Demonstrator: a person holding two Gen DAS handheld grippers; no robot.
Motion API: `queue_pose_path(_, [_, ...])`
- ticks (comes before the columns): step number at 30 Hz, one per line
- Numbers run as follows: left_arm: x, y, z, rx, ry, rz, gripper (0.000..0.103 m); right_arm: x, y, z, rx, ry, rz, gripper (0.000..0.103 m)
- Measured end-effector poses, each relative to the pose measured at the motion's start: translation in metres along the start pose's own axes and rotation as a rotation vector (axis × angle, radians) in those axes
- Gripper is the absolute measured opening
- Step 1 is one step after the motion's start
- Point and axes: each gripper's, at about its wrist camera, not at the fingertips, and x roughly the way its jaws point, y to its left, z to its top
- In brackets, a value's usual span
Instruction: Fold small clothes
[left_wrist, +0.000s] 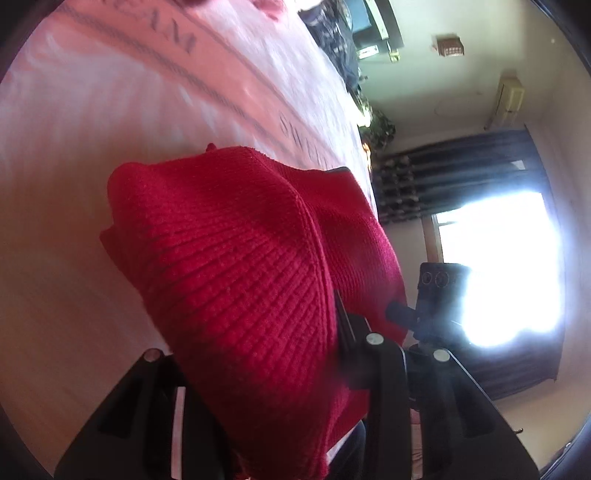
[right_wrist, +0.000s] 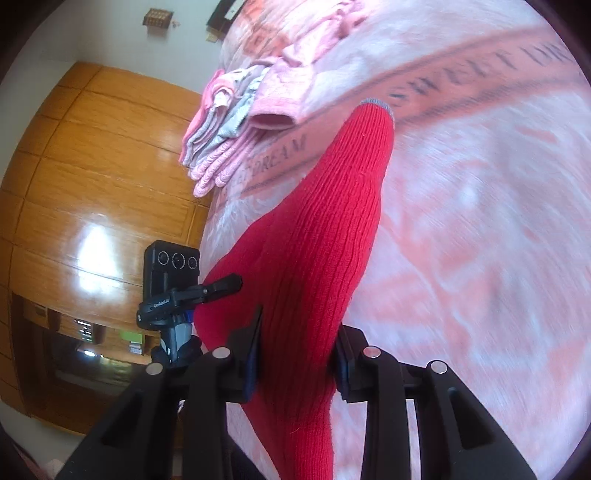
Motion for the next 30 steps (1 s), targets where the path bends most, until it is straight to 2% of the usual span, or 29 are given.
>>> queue_pose_path(3, [0.037, -0.007, -0.027, 0.021, 0.052, 0.027, 0.033, -0.017, -0.035, -0.031, 0.053, 0.01, -0.024, 0.032])
queue_pose_path(6, [0.068, 0.007, -0.048, 0.004, 0.077, 0.085, 0.038, -0.01, -0.074, -0.05, 0.106, 0.024, -0.055, 0.035])
queue_pose_path(8, [0.07, 0.013, -0.052, -0.001, 0.042, 0.063, 0.039, -0.006, -0.094, -0.057, 0.158, -0.003, 0.044, 0.037])
queue_pose_path(9, [0.07, 0.013, -0.052, -0.002, 0.036, 0.057, 0.04, -0.007, -0.097, -0.059, 0.162, -0.018, 0.065, 0.038])
queue_pose_path(11, [0.069, 0.008, -0.057, 0.013, 0.023, 0.077, 0.042, -0.011, -0.09, -0.063, 0.129, -0.041, 0.061, 0.044])
queue_pose_path(13, [0.065, 0.001, -0.062, 0.029, 0.019, 0.105, 0.051, -0.014, -0.081, -0.069, 0.088, -0.049, 0.041, 0.056])
queue_pose_path(15, [0.064, -0.01, -0.074, 0.044, 0.018, 0.125, 0.066, -0.018, -0.075, -0.078, 0.067, -0.055, 0.025, 0.059])
queue_pose_path(18, [0.06, -0.022, -0.092, 0.086, 0.025, 0.178, 0.075, -0.024, -0.068, -0.1, 0.048, -0.045, 0.012, 0.059])
queue_pose_path(23, [0.057, -0.017, -0.128, 0.073, 0.039, 0.189, 0.075, -0.021, -0.062, -0.137, 0.048, -0.028, 0.013, 0.058])
queue_pose_path(24, [0.056, -0.016, -0.132, 0.071, 0.036, 0.186, 0.075, -0.016, -0.061, -0.139, 0.056, -0.024, 0.015, 0.055])
queue_pose_path(25, [0.055, -0.016, -0.135, 0.07, 0.028, 0.182, 0.075, -0.014, -0.06, -0.142, 0.058, -0.021, 0.014, 0.045])
queue_pose_path(26, [0.057, -0.017, -0.136, 0.059, 0.018, 0.174, 0.071, -0.011, -0.058, -0.142, 0.058, -0.021, 0.009, 0.039])
queue_pose_path(27, [0.056, -0.016, -0.139, 0.045, 0.019, 0.164, 0.058, -0.008, -0.057, -0.141, 0.063, -0.021, 0.013, 0.027])
queue_pose_path(28, [0.059, -0.014, -0.139, 0.023, 0.033, 0.146, 0.046, -0.008, -0.056, -0.14, 0.074, -0.023, 0.031, 0.02])
queue_pose_path(29, [0.06, -0.011, -0.142, -0.009, 0.054, 0.126, 0.027, -0.011, -0.055, -0.14, 0.086, -0.03, 0.056, 0.019])
queue_pose_path(30, [0.059, -0.007, -0.142, -0.028, 0.06, 0.115, 0.02, -0.014, -0.052, -0.14, 0.09, -0.037, 0.066, 0.018])
